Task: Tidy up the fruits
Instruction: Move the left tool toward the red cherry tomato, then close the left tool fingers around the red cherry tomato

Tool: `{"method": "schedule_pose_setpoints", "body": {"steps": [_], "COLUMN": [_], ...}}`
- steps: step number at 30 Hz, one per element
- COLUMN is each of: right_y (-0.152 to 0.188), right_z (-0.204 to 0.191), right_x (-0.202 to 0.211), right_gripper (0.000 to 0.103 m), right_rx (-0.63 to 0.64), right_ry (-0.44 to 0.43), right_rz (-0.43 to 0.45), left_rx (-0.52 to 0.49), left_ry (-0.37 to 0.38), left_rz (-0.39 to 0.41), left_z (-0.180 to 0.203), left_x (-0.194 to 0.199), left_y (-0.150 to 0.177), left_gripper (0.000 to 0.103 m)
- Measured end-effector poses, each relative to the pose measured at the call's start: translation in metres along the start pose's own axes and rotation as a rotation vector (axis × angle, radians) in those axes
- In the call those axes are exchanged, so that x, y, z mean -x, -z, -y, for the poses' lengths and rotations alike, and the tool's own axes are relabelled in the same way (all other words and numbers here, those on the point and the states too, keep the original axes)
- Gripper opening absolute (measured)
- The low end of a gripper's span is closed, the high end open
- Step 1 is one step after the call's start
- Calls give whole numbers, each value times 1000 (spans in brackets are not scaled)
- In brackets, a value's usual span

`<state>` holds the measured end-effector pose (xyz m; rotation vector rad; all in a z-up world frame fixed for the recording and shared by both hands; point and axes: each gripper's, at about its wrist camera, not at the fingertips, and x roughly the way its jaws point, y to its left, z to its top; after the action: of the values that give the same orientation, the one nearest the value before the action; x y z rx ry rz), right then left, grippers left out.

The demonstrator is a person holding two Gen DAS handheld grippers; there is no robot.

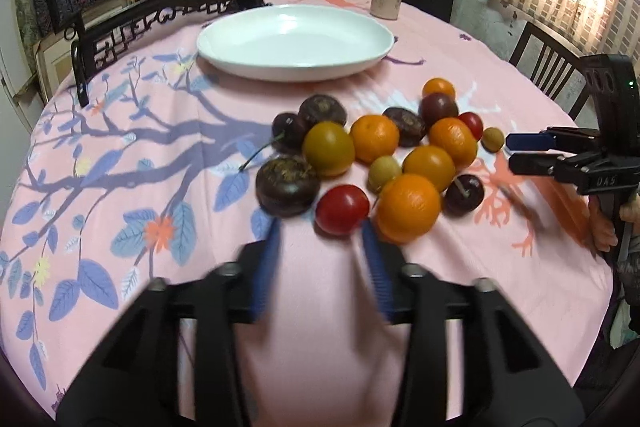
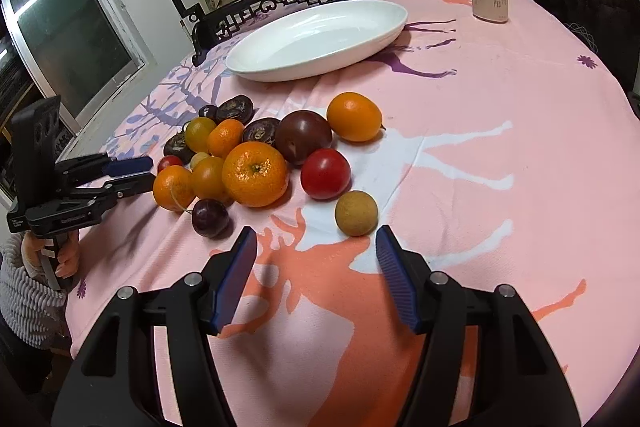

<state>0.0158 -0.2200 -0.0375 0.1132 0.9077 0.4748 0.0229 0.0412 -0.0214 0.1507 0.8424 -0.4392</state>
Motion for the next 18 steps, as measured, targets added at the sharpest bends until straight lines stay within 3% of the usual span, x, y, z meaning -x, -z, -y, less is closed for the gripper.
{"method": "schedule_pose_setpoints", "body": {"steps": [3,5,7,9,18], "right_y": [0,-1,-1,-2,-16], "right_z": [-2,-2,-4,-5,6], "right_x": [-2,-3,-1,1,-10], "right_gripper": [64,64,62,61,52], "right_rx": [10,11,20,27,23], "right_ry": [0,-3,3,12,57], "right_rz": [-7,-7,8,20,13], "left_rx": [-24,-9,12,17,40], "left_ry": [-16,-10,18,30,36], "left_rz": [16,18,9,7,-9], "left_z": [9,9,7,8,0], "left_x": [0,-1,-2,0,1], "left_y": [-4,-8,-9,-6,10], "left_gripper": [59,55,44,41,41]}}
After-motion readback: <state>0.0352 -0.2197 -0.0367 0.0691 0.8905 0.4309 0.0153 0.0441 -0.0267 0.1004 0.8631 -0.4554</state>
